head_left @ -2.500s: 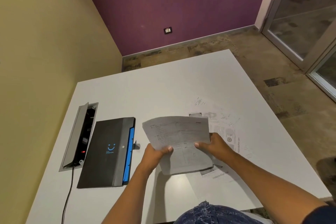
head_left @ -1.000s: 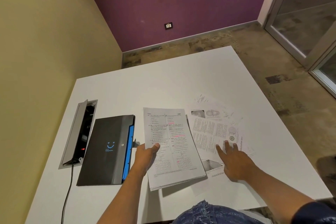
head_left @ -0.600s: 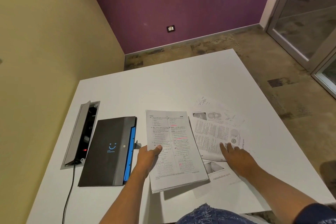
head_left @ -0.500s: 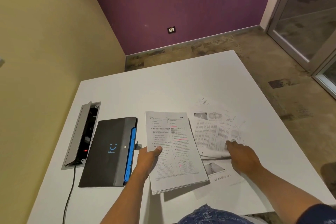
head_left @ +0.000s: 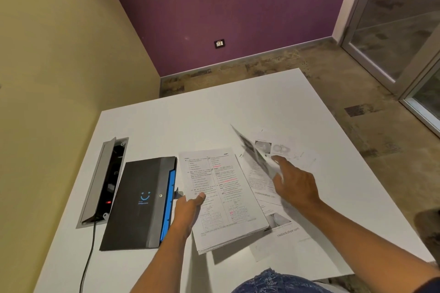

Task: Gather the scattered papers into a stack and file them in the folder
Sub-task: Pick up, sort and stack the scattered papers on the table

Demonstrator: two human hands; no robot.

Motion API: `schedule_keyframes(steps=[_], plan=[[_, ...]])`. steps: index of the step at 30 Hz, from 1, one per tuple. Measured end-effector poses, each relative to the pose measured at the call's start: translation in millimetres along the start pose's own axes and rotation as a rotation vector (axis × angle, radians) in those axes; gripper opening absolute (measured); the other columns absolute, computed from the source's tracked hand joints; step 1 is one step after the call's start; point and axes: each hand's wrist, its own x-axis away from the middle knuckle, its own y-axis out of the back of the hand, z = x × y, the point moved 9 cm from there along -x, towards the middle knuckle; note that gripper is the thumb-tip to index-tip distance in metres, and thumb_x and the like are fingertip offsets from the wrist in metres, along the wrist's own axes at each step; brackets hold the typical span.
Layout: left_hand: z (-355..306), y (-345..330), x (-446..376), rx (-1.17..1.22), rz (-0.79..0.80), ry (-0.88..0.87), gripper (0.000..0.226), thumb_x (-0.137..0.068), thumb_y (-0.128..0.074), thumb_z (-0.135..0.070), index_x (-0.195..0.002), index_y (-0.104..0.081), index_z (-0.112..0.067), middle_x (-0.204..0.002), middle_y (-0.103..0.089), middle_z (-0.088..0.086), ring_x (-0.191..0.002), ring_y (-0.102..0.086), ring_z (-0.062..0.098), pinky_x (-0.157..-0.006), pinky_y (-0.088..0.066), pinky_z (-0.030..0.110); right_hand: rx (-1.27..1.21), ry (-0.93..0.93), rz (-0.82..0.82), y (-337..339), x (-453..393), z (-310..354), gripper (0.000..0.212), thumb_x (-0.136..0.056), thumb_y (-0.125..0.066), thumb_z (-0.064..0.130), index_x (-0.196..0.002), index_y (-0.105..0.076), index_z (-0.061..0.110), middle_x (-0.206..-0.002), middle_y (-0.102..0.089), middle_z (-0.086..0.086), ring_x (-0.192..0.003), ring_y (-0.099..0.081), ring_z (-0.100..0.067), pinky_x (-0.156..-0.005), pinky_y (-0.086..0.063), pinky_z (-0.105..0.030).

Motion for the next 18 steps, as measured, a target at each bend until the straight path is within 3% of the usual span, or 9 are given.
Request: schedule_keyframes(steps=[4, 6, 9, 11, 13, 15, 18], plan=[[1, -11, -1, 0.013, 0.017, 0.002, 0.032, -0.098, -0.065, -0.007, -0.127, -0.060, -0.019, -0.121, -0.071, 0.000, -0.110, -0.067, 0.023, -0.092, -0.053, 0.042, -0.091, 0.198, -0.034, -1, 14, 55, 0.057, -0.077, -0.070, 0.020, -0.132, -0.058, 0.017, -0.085, -0.076, -0.004, -0.043, -0.061, -0.024, -0.037, -0.051, -0.033], [1, -17, -1, 0.036, 0.010, 0.008, 0.028, -0.097, -0.066, -0.006, -0.123, -0.063, -0.018, -0.116, -0.074, 0.000, -0.109, -0.068, 0.025, -0.094, -0.053, 0.042, -0.116, 0.268, 0.014, -10, 24, 81, 0.061, -0.078, -0.066, 0.024, -0.138, -0.053, 0.016, -0.094, -0.076, -0.004, -0.046, -0.063, -0.024, -0.039, -0.053, -0.034], [-3, -27, 1, 0.069, 0.005, 0.026, 0.018, -0.096, -0.067, -0.007, -0.113, -0.070, -0.013, -0.109, -0.078, 0.008, -0.103, -0.072, 0.030, -0.093, -0.056, 0.046, -0.068, 0.411, 0.020, -14, 45, 118, 0.073, -0.074, -0.066, 0.031, -0.142, -0.044, 0.019, -0.091, -0.075, -0.002, -0.051, -0.065, -0.023, -0.042, -0.053, -0.033], [-4, -28, 3, 0.066, -0.019, 0.053, 0.013, -0.097, -0.062, -0.003, -0.107, -0.071, -0.007, -0.099, -0.077, 0.015, -0.092, -0.072, 0.033, -0.080, -0.059, 0.042, -0.033, 0.495, 0.106, -16, 58, 140, 0.075, -0.079, -0.060, 0.042, -0.147, -0.037, 0.020, -0.093, -0.073, -0.001, -0.060, -0.068, -0.024, -0.051, -0.054, -0.035], [-4, -27, 4, 0.043, -0.049, 0.084, 0.010, -0.098, -0.056, -0.004, -0.094, -0.065, -0.004, -0.082, -0.067, 0.017, -0.075, -0.063, 0.031, -0.065, -0.053, 0.033, -0.048, 0.517, 0.312, -21, 65, 153, 0.080, -0.087, -0.046, 0.067, -0.153, -0.030, 0.026, -0.106, -0.071, 0.000, -0.080, -0.070, -0.026, -0.069, -0.054, -0.039], [-8, -31, 7, 0.060, 0.001, 0.069, 0.007, -0.091, -0.062, -0.014, -0.089, -0.056, -0.011, -0.077, -0.051, 0.016, -0.069, -0.052, 0.029, -0.065, -0.049, 0.035, -0.112, 0.490, 0.467, -19, 64, 157, 0.090, -0.081, -0.033, 0.090, -0.152, -0.033, 0.034, -0.118, -0.070, 0.007, -0.096, -0.069, -0.021, -0.083, -0.052, -0.037], [-12, -32, 4, 0.045, 0.061, 0.026, 0.007, -0.088, -0.061, -0.018, -0.084, -0.060, -0.012, -0.075, -0.051, 0.017, -0.067, -0.052, 0.030, -0.066, -0.049, 0.039, -0.241, 0.378, 0.502, -11, 48, 148, 0.084, -0.081, -0.037, 0.090, -0.146, -0.047, 0.037, -0.120, -0.072, 0.014, -0.102, -0.069, -0.011, -0.090, -0.051, -0.029]])
